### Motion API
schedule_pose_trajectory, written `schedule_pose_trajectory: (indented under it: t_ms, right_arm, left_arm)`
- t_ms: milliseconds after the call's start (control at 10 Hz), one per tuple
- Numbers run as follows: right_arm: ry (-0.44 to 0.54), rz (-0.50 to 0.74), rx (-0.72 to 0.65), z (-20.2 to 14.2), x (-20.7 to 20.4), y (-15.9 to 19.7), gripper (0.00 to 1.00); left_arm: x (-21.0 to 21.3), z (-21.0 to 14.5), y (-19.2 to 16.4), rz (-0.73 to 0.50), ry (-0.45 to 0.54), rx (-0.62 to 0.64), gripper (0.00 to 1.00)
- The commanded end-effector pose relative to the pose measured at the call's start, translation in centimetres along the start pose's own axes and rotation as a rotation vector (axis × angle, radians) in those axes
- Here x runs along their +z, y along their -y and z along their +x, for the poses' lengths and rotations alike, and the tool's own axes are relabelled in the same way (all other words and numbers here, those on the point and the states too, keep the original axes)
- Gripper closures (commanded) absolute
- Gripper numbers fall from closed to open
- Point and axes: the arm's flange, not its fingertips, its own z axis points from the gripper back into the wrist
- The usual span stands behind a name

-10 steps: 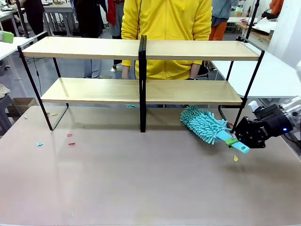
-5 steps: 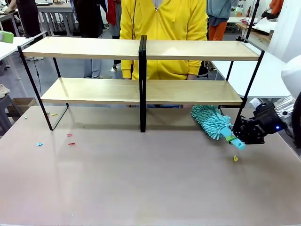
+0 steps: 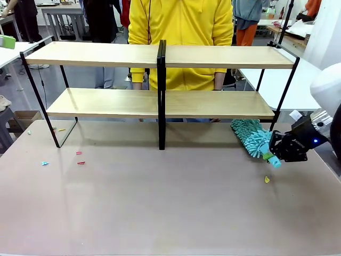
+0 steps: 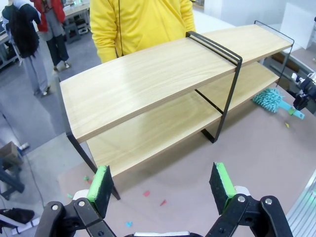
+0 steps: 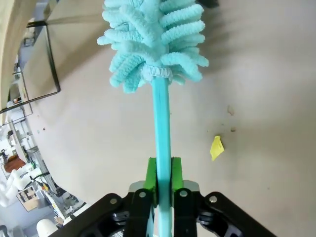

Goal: Clean the shelves.
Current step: Clean another randomly selected level of the Shelf with the Duster.

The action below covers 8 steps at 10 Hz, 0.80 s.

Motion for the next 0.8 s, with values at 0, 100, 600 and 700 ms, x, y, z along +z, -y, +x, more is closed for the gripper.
schedule_pose_trajectory:
  t_ms: [0, 100, 600, 700]
  right_arm:
    - [-0.004, -0.021, -0.056, -6.4, 1.3, 0.8, 0.87]
    - [-0.011, -0.017, -0.082, -7.3, 1.8, 0.6, 0.87]
    - [-0.118, -0.023, -0.218, -12.4, 5.0, 0.5, 0.87]
    - [-0.1, -0.034, -0.255, -12.5, 5.2, 1.1, 0.87]
  left_arm:
    - [0.0, 0.0, 0.1, 0.004, -0.001, 0.001, 0.0]
    - [0.0, 0.0, 0.1, 0.004, -0.001, 0.001, 0.0]
    - [0.0, 0.0, 0.1, 0.004, -0.001, 0.001, 0.0]
    - [0.0, 0.0, 0.1, 0.004, -0.001, 0.001, 0.0]
